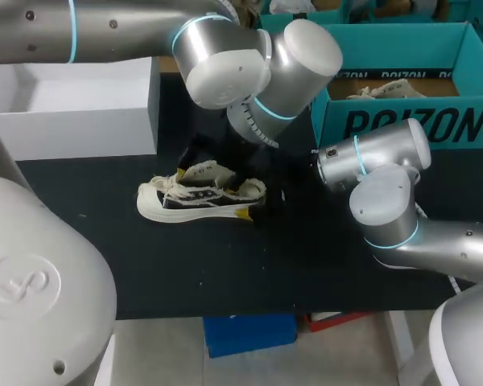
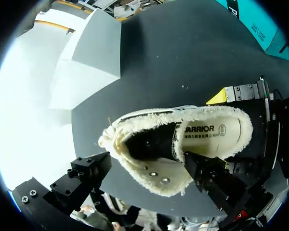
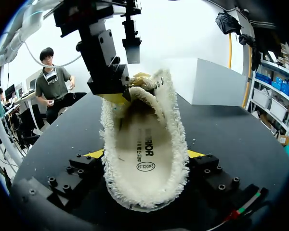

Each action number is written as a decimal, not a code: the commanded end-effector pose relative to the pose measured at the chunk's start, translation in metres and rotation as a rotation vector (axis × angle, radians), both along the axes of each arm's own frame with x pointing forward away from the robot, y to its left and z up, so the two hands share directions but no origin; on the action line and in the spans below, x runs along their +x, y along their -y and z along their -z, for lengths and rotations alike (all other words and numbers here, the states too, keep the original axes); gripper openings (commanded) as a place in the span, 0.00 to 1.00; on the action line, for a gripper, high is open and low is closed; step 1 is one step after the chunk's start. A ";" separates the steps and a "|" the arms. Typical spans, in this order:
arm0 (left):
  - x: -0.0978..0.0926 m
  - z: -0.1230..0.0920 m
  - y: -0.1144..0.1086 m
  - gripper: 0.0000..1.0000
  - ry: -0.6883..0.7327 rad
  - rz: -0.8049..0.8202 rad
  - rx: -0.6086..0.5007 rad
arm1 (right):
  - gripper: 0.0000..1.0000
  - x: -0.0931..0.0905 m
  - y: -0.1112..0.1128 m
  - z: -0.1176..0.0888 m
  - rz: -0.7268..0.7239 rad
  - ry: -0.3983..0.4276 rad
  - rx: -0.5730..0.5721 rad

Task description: Take the shoe out of the shoebox, open the shoe tongue, remove and reinsert the insole, then place the shoe into the shoebox

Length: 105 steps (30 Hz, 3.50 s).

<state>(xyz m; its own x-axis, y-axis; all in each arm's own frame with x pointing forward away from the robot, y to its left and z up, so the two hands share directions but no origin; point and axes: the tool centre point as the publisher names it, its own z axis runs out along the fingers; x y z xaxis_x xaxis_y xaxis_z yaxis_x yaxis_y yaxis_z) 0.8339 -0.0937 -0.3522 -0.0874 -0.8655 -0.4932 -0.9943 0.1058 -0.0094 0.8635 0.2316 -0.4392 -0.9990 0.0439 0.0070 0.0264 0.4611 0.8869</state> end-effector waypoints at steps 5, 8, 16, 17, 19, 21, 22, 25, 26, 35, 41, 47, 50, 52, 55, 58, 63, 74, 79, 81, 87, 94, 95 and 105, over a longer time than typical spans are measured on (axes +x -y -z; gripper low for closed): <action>0.007 0.016 -0.008 1.00 0.018 0.002 -0.001 | 0.00 0.001 -0.003 0.003 0.002 0.000 -0.001; 0.009 0.018 -0.007 1.00 0.028 0.009 0.007 | 0.00 0.001 -0.003 0.003 0.002 0.000 -0.001; 0.012 0.022 -0.002 0.09 0.044 0.019 0.017 | 0.00 0.001 -0.003 0.003 0.002 0.000 -0.001; 0.012 0.023 -0.002 0.00 0.043 0.019 0.017 | 0.00 0.001 -0.003 0.003 0.002 0.000 -0.001; 0.013 0.024 -0.002 0.00 0.047 0.018 0.024 | 0.00 0.001 -0.003 0.003 0.002 0.000 -0.001; 0.014 0.025 -0.002 0.00 0.051 0.012 0.025 | 0.00 0.001 -0.003 0.003 0.002 0.000 -0.001; 0.015 0.025 -0.002 0.00 0.053 0.008 0.023 | 0.00 0.001 -0.003 0.003 0.002 0.000 -0.001; 0.018 0.022 0.000 0.00 0.068 -0.009 0.011 | 0.00 0.001 -0.003 0.003 0.002 0.000 -0.001; 0.019 0.020 0.000 0.00 0.070 -0.012 0.007 | 0.00 0.001 -0.003 0.003 0.002 0.000 -0.001; 0.021 0.004 0.004 0.00 0.095 -0.027 -0.056 | 0.00 0.001 -0.003 0.003 0.002 0.000 -0.001; 0.022 -0.008 0.002 0.00 0.115 -0.035 -0.100 | 0.00 0.001 -0.003 0.003 0.002 0.000 -0.001; 0.026 -0.022 -0.004 0.00 0.140 -0.049 -0.152 | 0.00 0.001 -0.003 0.003 0.002 0.000 -0.001; 0.027 -0.026 -0.009 0.00 0.149 -0.058 -0.168 | 0.00 0.001 -0.003 0.003 0.002 0.000 -0.001; 0.027 -0.028 -0.011 0.00 0.158 -0.065 -0.183 | 0.00 0.001 -0.003 0.003 0.002 0.000 -0.001; 0.027 -0.031 -0.015 0.00 0.163 -0.066 -0.208 | 0.00 0.001 -0.003 0.003 0.002 0.000 -0.001; 0.023 -0.030 -0.019 0.00 0.180 -0.058 -0.224 | 0.00 0.001 -0.003 0.003 0.002 0.000 -0.001; 0.016 -0.028 -0.031 0.00 0.209 -0.053 -0.251 | 0.00 0.001 -0.003 0.003 0.002 0.000 -0.001; 0.016 -0.020 -0.065 0.00 0.239 -0.101 -0.319 | 0.00 0.001 -0.003 0.003 0.002 0.000 -0.001; 0.017 -0.013 -0.075 0.00 0.231 -0.117 -0.350 | 0.00 0.001 -0.003 0.003 0.002 0.000 -0.001; 0.017 -0.008 -0.077 0.00 0.226 -0.127 -0.360 | 0.00 0.001 -0.003 0.003 0.002 0.000 -0.001; 0.019 0.003 -0.086 0.00 0.214 -0.162 -0.387 | 0.00 0.001 -0.003 0.003 0.002 0.000 -0.001; 0.019 0.014 -0.095 0.00 0.204 -0.182 -0.407 | 0.00 0.001 -0.003 0.003 0.002 0.000 -0.001; 0.019 0.016 -0.096 0.00 0.201 -0.183 -0.408 | 0.00 0.001 -0.003 0.003 0.002 0.000 -0.001; 0.022 0.016 -0.096 1.00 0.183 -0.179 -0.446 | 0.00 0.001 -0.003 0.003 0.002 0.000 -0.001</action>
